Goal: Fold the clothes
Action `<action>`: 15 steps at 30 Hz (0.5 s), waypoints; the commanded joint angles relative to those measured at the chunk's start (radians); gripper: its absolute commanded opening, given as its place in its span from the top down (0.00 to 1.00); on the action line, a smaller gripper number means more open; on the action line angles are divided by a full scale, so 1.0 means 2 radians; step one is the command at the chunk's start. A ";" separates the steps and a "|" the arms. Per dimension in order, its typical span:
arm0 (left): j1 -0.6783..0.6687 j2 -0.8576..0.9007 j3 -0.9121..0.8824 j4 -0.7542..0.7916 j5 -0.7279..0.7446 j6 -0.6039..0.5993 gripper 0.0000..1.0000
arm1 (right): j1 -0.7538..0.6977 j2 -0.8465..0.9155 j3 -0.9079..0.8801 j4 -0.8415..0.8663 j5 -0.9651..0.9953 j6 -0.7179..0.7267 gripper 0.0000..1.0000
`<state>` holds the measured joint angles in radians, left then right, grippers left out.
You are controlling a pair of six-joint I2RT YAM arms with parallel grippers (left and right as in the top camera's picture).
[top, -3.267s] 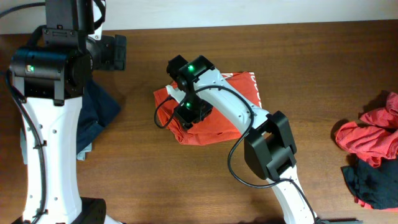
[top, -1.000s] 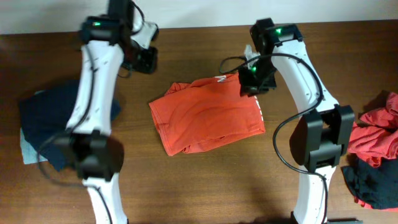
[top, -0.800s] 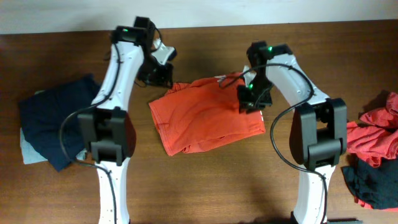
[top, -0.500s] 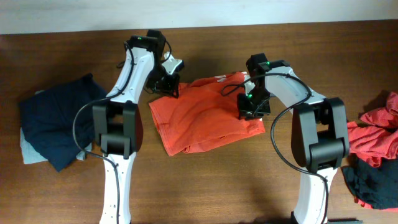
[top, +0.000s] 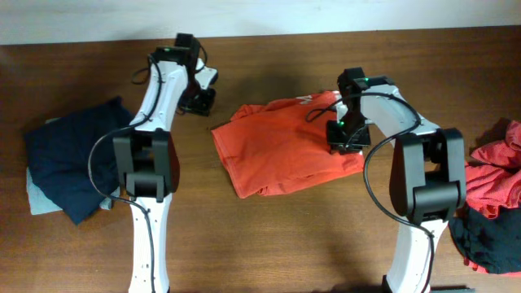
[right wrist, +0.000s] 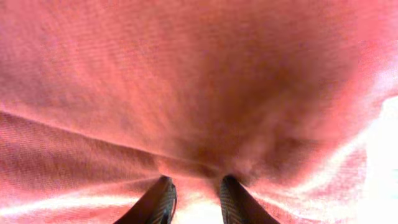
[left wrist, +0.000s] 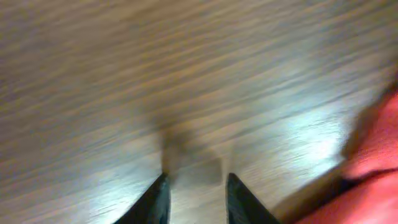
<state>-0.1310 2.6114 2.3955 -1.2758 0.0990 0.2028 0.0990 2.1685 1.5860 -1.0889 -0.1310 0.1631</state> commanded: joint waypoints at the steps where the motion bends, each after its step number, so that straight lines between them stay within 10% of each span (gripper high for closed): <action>1: 0.004 -0.007 0.089 -0.053 -0.020 -0.023 0.62 | -0.011 0.007 0.006 -0.017 -0.006 -0.043 0.65; 9: 0.014 -0.179 0.170 -0.159 -0.069 -0.026 0.54 | -0.011 -0.158 0.043 -0.014 -0.039 -0.054 0.53; 15: 0.010 -0.319 0.141 -0.206 -0.048 -0.075 0.50 | -0.011 -0.298 0.051 0.002 -0.038 -0.053 0.25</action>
<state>-0.1051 2.0533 2.7193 -1.6806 -0.0498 0.1104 0.0834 1.6566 1.6787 -1.0828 -0.2005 0.0616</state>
